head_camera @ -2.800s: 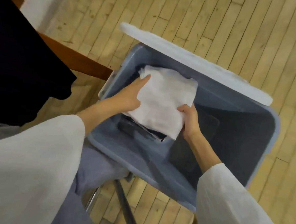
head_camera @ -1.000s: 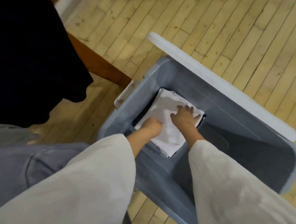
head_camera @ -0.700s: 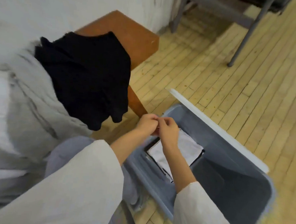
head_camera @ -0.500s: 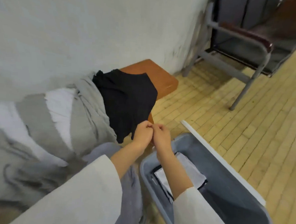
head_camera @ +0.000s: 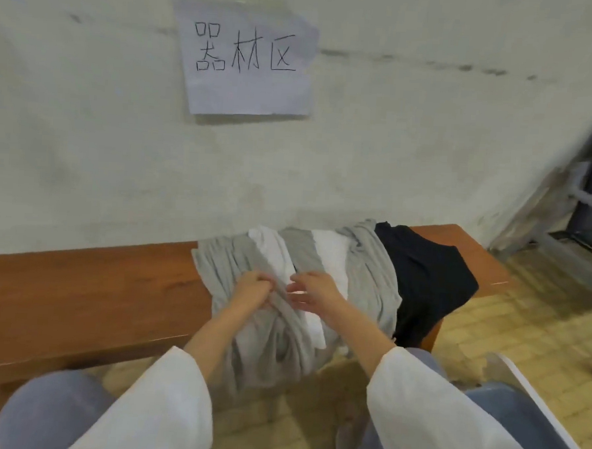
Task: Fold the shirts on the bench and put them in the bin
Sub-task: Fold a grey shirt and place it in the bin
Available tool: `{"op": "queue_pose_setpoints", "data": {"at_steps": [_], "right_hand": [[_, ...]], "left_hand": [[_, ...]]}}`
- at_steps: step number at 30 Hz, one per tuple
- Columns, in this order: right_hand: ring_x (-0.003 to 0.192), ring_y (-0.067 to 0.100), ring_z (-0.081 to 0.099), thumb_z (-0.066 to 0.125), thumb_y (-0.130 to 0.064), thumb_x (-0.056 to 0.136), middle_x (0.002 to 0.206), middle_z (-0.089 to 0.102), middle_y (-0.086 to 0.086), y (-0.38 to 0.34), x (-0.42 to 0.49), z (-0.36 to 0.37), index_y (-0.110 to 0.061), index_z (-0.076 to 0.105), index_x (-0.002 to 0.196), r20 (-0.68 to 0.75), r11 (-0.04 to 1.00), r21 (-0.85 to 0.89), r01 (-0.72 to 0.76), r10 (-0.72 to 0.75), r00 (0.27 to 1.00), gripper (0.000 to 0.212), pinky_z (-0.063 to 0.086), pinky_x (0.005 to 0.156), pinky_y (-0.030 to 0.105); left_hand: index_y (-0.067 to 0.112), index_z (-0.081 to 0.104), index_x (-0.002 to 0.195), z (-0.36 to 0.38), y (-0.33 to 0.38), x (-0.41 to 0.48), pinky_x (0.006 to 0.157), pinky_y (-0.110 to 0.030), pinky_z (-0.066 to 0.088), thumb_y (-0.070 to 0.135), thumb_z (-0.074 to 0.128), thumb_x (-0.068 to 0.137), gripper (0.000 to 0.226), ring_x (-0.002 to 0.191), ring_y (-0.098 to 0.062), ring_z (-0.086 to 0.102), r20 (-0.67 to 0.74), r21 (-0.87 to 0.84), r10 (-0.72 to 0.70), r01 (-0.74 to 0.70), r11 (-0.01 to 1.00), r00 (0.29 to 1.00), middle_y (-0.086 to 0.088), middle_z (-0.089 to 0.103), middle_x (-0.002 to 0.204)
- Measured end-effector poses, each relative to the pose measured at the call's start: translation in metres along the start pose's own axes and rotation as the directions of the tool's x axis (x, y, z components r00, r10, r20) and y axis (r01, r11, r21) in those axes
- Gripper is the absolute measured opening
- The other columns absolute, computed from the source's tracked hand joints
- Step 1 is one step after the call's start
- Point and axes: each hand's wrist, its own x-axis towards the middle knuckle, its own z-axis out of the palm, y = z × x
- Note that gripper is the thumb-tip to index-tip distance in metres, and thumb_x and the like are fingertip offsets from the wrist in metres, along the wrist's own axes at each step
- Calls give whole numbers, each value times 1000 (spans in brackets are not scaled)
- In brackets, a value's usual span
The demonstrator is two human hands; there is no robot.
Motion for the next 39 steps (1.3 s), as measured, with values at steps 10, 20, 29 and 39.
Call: {"op": "queue_pose_setpoints", "data": {"at_steps": [10,20,29,39], "right_hand": [[119,32,48,52,-33,92,132,45,15,6,87,83,-6,41,132,-47,417,-903,98,-324,945,49,42,95,36],[73,18,47,44,-24,96,74,49,5,-4,113,60,-11,47,76,-184,770,-633,83,-254,949,24,38,73,30],[103,33,62,69,-9,81,112,65,19,-26,119,11,5,62,115,-129,997,-60,-44,36,991,37,52,88,40],[103,30,63,67,-28,85,112,67,16,-5,96,-24,-4,62,115,75,976,131,-173,164,984,39,53,81,37]], "left_hand": [[16,46,102,-93,-64,26,74,-40,56,6,52,94,14,81,-30,65,-140,-229,-109,75,971,984,-3,56,83],[11,57,82,-104,-63,59,72,-36,44,14,54,91,9,80,-24,53,-302,-489,-217,44,871,928,-12,58,87],[7,52,109,-180,-96,51,87,-38,44,10,47,95,16,96,-26,52,-616,-514,-373,5,858,694,-12,55,107],[8,50,114,-187,-96,42,87,-43,46,9,42,97,19,101,-31,55,-732,-276,-251,60,959,634,-14,57,116]]}}
